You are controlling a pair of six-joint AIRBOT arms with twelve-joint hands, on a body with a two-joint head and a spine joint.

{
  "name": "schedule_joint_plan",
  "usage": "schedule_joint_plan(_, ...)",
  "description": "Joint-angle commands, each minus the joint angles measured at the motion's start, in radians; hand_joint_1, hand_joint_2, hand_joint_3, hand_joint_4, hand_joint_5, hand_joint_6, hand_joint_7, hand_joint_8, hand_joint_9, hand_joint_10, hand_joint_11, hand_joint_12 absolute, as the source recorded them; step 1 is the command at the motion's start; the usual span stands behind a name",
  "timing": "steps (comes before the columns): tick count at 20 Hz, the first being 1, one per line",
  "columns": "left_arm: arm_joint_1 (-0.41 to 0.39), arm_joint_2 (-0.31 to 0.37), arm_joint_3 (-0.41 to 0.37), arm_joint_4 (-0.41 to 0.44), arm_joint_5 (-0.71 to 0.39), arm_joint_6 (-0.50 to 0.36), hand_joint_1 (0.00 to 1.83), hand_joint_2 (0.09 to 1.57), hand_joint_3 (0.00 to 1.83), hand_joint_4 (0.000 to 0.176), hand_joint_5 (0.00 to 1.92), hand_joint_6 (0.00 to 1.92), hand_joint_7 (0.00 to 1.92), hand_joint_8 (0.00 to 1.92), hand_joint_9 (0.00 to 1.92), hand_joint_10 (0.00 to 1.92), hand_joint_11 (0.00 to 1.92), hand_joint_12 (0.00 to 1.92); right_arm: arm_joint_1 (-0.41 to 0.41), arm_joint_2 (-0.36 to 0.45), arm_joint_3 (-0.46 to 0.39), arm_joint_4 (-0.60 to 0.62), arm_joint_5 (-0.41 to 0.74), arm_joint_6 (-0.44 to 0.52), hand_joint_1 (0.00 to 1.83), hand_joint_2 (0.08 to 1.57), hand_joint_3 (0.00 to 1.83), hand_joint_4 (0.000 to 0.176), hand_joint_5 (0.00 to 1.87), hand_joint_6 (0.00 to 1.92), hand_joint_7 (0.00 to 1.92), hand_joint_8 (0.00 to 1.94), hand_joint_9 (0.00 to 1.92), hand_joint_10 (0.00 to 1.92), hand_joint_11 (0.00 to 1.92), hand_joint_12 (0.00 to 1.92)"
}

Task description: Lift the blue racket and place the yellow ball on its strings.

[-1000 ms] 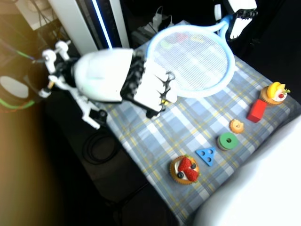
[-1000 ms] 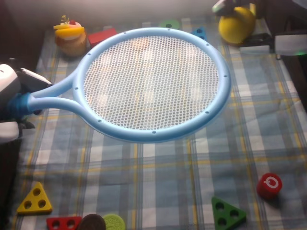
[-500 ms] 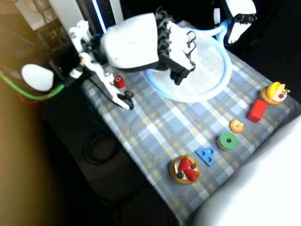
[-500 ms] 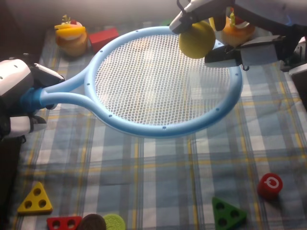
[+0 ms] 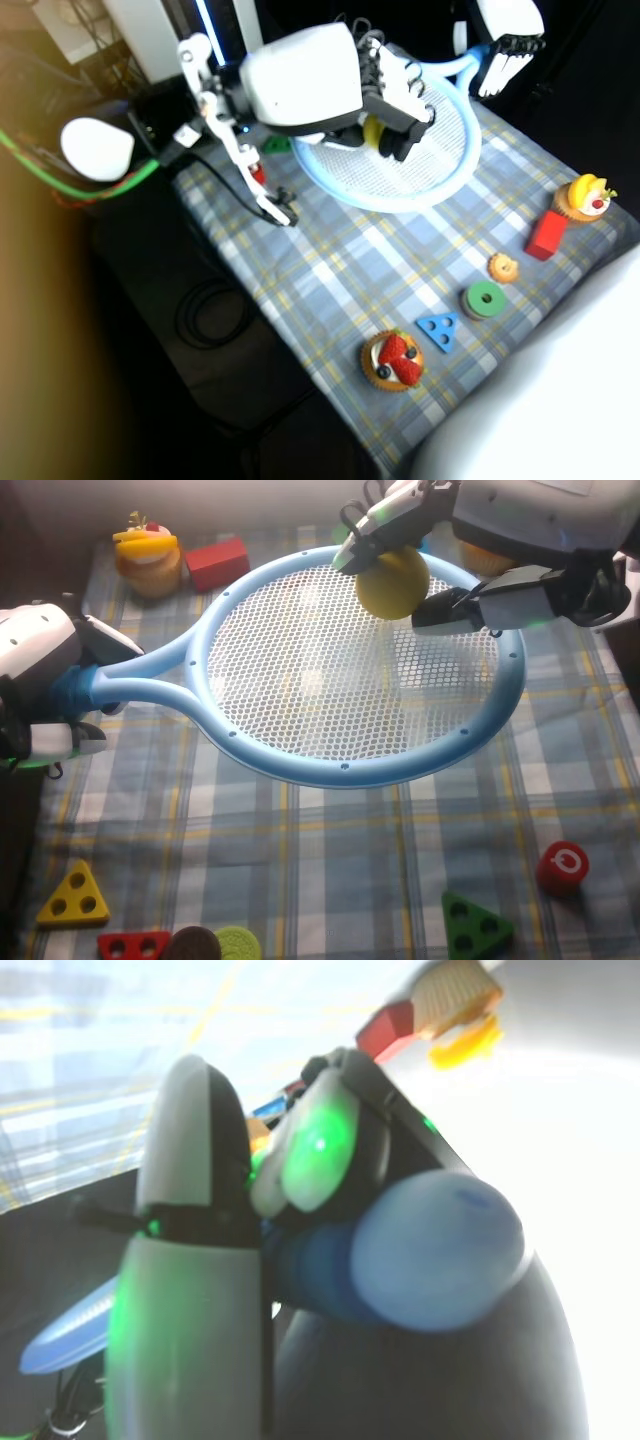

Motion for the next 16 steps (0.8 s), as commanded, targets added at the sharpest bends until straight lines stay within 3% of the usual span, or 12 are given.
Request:
schedule_joint_plan(1, -0.013, -0.002, 0.005, 0.017, -0.107, -0.006, 1.83, 1.13, 0.00, 0.176, 1.00, 1.92, 1.27, 1.92, 1.60, 1.92, 1.66, 1.92, 0.017, -0.001, 0.000, 0.040, 0.092, -0.003, 1.17, 1.08, 0.00, 0.000, 1.06, 0.84, 0.97, 0.42, 0.88, 0.55, 0.59, 1.18)
schedule_joint_plan(2, -0.014, -0.002, 0.005, 0.017, -0.107, -0.006, 1.83, 1.12, 0.00, 0.176, 0.98, 1.92, 1.26, 1.92, 1.58, 1.92, 1.65, 1.92, 0.017, -0.002, 0.000, 0.036, 0.090, -0.003, 1.11, 0.98, 0.00, 0.000, 0.91, 0.12, 0.92, 0.18, 0.82, 0.43, 0.52, 1.10)
schedule_joint_plan(4, -0.016, -0.004, 0.007, 0.018, -0.107, -0.006, 1.83, 1.13, 0.00, 0.176, 0.99, 1.92, 1.28, 1.92, 1.60, 1.92, 1.67, 1.92, 0.017, -0.004, 0.000, 0.032, 0.087, -0.003, 1.09, 0.97, 0.00, 0.000, 0.92, 0.01, 0.92, 0.08, 0.81, 0.36, 0.49, 1.10)
schedule_joint_plan(8, -0.018, -0.004, 0.008, 0.018, -0.112, -0.006, 1.83, 1.12, 0.00, 0.176, 0.98, 1.92, 1.28, 1.92, 1.60, 1.92, 1.67, 1.92, 0.017, -0.004, 0.000, 0.031, 0.083, -0.003, 1.07, 0.97, 0.00, 0.000, 0.92, 0.00, 0.92, 0.05, 0.82, 0.34, 0.48, 1.13)
schedule_joint_plan(13, -0.018, -0.004, 0.008, 0.018, -0.115, -0.006, 1.83, 1.12, 0.00, 0.175, 1.00, 1.92, 1.27, 1.92, 1.58, 1.92, 1.66, 1.92, 0.017, -0.003, -0.001, 0.031, 0.079, -0.003, 1.09, 0.98, 0.00, 0.000, 0.93, 0.00, 0.96, 0.06, 0.87, 0.36, 0.55, 1.16)
schedule_joint_plan(16, -0.018, -0.004, 0.008, 0.017, -0.116, -0.006, 1.83, 1.12, 0.00, 0.176, 0.97, 1.92, 1.24, 1.92, 1.57, 1.92, 1.64, 1.92, 0.017, -0.003, -0.004, 0.028, 0.072, -0.003, 1.05, 0.99, 0.00, 0.000, 0.90, 0.00, 0.92, 0.01, 0.77, 0.46, 0.43, 1.25)
